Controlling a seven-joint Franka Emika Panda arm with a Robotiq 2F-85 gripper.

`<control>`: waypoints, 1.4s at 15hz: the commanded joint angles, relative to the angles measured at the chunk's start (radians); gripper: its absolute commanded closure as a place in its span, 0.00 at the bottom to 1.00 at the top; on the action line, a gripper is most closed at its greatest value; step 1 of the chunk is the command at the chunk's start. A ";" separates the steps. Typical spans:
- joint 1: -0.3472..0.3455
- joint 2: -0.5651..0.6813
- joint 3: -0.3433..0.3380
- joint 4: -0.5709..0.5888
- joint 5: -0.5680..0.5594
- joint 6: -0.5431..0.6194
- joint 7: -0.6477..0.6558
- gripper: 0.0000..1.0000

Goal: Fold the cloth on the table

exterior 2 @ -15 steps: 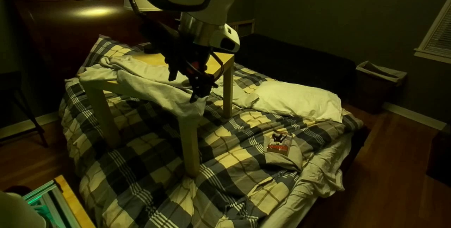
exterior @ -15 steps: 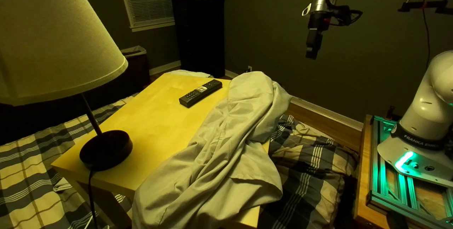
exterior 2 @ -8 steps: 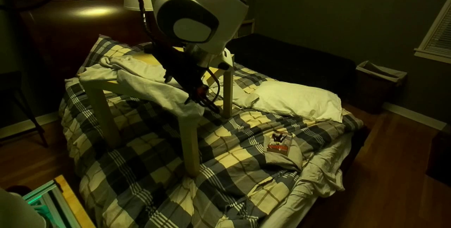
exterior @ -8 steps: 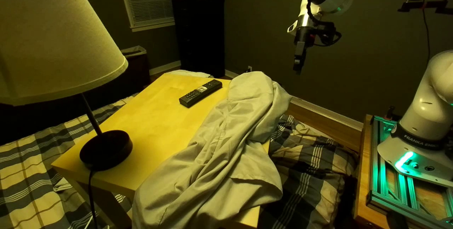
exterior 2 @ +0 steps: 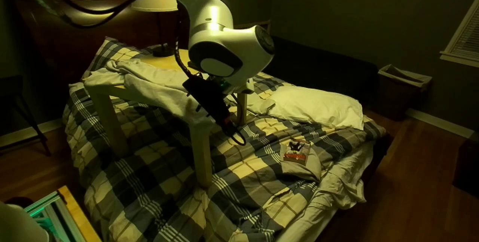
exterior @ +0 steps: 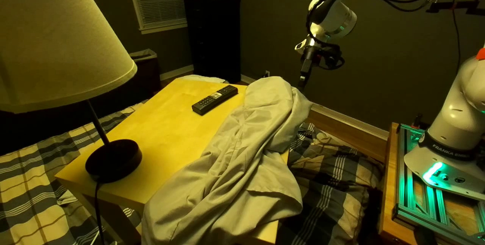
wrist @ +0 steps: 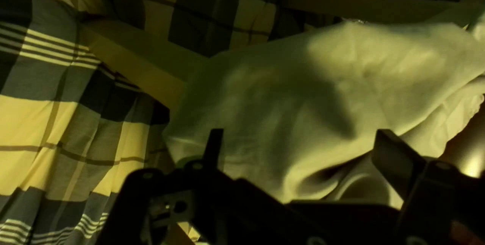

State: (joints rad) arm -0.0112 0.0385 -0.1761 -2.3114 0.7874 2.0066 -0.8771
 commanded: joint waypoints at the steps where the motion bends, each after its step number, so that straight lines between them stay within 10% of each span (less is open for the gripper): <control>1: -0.057 0.115 0.030 0.093 0.089 0.049 -0.075 0.00; 14: -0.163 0.351 0.093 0.273 0.154 -0.192 0.006 0.00; 15: -0.170 0.358 0.094 0.282 0.171 -0.204 0.007 0.25; 21: -0.190 0.384 0.088 0.321 0.238 -0.277 0.044 0.67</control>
State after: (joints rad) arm -0.1774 0.3973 -0.0969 -2.0259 0.9857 1.7842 -0.8644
